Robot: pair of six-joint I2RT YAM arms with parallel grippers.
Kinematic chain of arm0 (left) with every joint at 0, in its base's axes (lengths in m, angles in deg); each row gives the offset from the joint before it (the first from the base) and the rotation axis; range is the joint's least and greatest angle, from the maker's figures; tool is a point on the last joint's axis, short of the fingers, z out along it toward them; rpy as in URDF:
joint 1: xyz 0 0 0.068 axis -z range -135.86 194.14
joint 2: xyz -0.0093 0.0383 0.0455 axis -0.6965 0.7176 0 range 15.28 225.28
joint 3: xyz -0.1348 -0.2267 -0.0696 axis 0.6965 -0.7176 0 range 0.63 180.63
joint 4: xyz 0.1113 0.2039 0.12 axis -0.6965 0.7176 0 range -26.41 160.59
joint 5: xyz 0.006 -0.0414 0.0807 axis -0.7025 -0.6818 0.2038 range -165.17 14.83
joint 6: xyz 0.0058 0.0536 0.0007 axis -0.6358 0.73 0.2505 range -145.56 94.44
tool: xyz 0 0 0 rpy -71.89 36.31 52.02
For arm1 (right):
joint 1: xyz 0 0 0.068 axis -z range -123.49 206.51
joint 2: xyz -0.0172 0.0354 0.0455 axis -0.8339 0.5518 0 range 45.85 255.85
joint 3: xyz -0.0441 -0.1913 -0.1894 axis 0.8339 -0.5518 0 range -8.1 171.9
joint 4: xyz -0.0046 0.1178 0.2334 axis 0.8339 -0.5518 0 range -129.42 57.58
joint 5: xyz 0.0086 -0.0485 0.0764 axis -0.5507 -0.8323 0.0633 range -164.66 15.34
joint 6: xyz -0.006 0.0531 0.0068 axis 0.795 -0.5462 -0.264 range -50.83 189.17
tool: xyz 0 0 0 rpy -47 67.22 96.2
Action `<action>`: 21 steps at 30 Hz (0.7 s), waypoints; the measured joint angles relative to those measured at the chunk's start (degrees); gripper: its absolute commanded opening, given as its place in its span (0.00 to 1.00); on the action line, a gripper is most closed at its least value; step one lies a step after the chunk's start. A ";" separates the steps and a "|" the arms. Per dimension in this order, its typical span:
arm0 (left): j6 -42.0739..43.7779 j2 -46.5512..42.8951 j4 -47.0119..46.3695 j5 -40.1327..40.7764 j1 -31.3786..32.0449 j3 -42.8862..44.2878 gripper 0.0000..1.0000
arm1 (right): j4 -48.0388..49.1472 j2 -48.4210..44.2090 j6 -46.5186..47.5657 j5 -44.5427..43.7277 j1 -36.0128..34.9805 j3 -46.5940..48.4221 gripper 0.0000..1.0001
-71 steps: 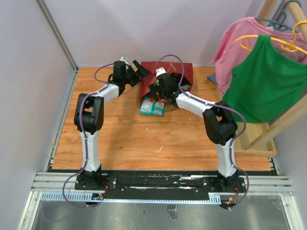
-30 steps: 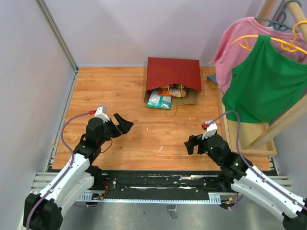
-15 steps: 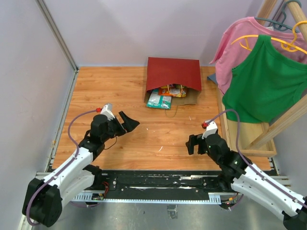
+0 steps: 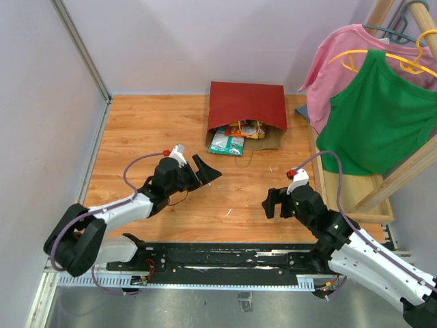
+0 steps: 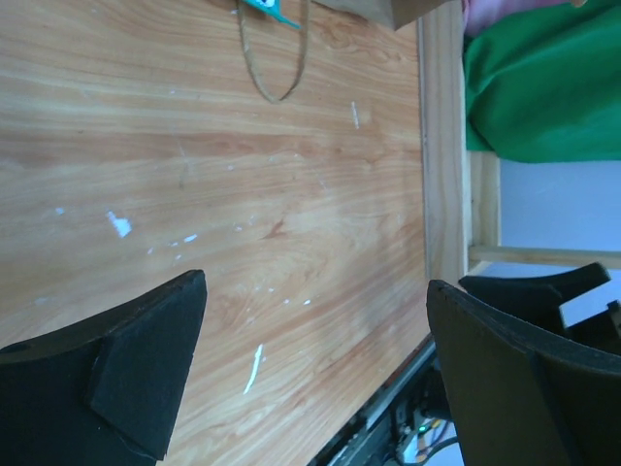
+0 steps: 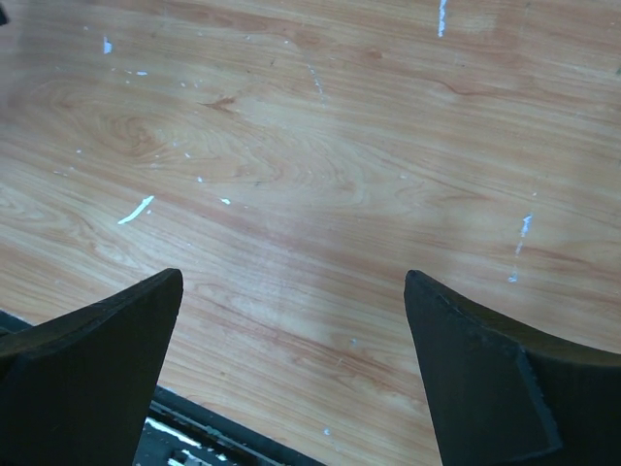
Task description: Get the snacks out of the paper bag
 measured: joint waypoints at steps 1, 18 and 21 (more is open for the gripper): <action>-0.09 0.20 -0.11 -0.04 0.02 0.07 1.00 | 0.02 0.11 -0.37 0.44 0.00 0.22 0.99; -10.84 26.25 -13.35 0.52 0.04 11.85 0.71 | 0.57 11.56 5.31 3.34 1.46 7.78 0.95; -11.34 28.94 -13.81 3.78 0.04 13.73 0.68 | 2.21 12.87 6.67 5.38 3.32 7.85 0.91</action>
